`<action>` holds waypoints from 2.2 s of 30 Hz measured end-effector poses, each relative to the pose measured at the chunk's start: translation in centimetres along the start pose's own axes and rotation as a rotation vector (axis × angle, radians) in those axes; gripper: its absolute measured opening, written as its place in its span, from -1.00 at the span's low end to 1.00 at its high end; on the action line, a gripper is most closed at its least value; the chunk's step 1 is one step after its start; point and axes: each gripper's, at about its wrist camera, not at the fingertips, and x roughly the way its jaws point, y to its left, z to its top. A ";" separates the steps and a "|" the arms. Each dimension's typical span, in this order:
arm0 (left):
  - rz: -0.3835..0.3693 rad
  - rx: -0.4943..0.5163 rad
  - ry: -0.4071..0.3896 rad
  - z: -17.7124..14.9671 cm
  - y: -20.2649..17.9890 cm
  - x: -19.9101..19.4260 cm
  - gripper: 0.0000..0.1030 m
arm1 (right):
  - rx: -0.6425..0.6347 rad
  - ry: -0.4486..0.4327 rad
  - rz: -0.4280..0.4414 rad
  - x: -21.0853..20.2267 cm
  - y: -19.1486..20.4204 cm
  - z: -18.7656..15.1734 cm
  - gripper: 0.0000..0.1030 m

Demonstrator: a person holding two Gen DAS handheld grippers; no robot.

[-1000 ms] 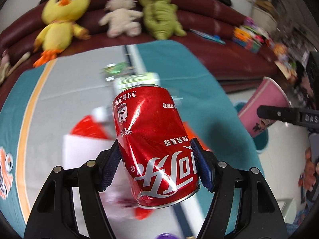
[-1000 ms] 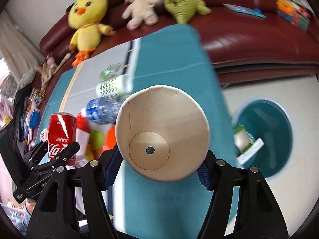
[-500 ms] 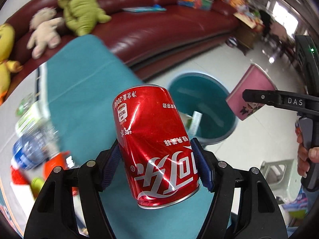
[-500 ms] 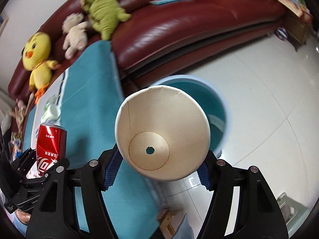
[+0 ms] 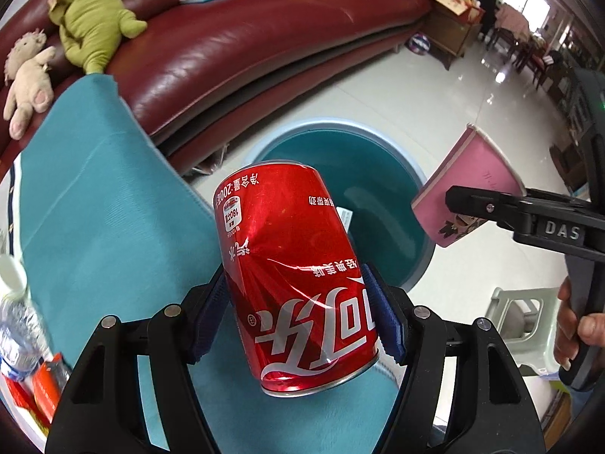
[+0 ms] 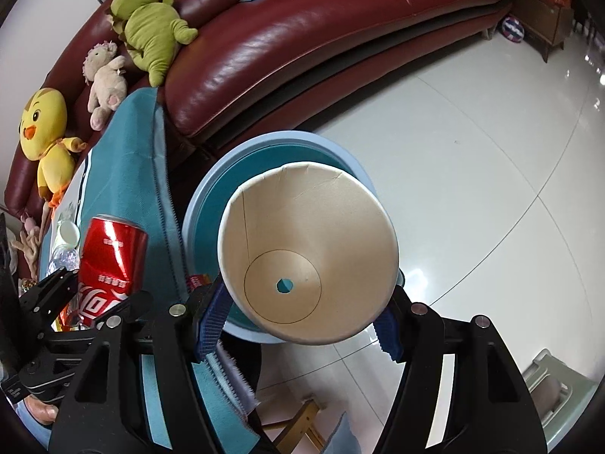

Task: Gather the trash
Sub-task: 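Drop the can from the left tool and the cup from the right tool into the bin, then return to the table and grasp the clear plastic bag with the right tool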

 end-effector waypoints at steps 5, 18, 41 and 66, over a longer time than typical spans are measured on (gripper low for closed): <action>0.013 0.010 0.035 1.0 -0.9 1.8 0.46 | 0.009 0.001 -0.005 0.3 -1.0 0.3 0.22; 0.042 -0.050 0.022 -1.0 1.1 0.6 0.77 | -0.005 0.016 0.000 1.0 -0.3 0.5 0.23; 0.020 -0.175 -0.032 -4.1 6.3 -2.8 0.82 | -0.032 0.117 -0.033 2.9 3.6 0.2 0.51; 0.099 -0.323 -0.119 -13.5 14.0 -11.2 0.83 | -0.212 0.161 -0.011 0.9 14.0 -4.6 0.59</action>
